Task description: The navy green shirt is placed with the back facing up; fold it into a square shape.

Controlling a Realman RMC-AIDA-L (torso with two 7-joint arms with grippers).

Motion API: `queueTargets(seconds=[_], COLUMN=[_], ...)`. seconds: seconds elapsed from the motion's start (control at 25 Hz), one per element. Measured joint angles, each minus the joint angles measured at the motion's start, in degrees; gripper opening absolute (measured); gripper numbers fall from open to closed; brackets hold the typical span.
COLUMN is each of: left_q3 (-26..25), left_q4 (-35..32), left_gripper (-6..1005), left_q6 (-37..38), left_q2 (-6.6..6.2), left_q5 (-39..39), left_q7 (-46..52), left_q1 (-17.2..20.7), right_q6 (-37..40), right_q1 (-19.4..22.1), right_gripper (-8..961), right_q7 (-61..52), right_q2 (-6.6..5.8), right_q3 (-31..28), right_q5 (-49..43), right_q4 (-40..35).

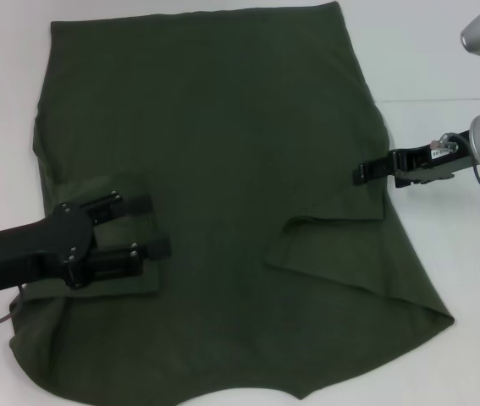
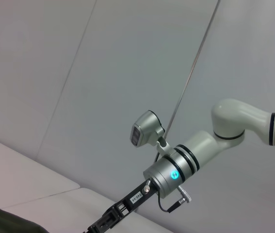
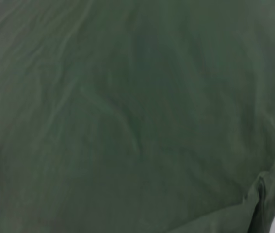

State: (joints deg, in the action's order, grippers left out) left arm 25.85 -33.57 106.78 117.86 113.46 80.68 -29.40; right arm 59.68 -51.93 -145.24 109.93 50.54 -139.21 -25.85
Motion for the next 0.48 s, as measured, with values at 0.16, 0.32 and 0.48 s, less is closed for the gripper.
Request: queueTargets(seconds=[0.16, 0.32, 0.48], left_q3=[0.0, 0.0, 0.0], left_q4=[0.0, 0.1, 0.2], left_gripper=[908, 908, 907], left_q6=[0.0, 0.0, 0.0], left_q2=[0.0, -0.01, -0.01], left_q5=[0.0, 0.0, 0.0], left_q7=[0.0, 0.0, 0.0], left_q1=[0.0, -0.2, -0.2], right_q6=[-1.7, -3.8, -5.2], right_q1=[0.5, 0.8, 0.8], right_gripper=[893, 893, 893], right_q7=[1.2, 2.3, 3.0], right_q2=[1.06, 1.97, 2.15], right_q3=[0.0, 0.0, 0.0], right_q5=[0.0, 0.0, 0.1], right_q4=[0.0, 0.4, 1.4])
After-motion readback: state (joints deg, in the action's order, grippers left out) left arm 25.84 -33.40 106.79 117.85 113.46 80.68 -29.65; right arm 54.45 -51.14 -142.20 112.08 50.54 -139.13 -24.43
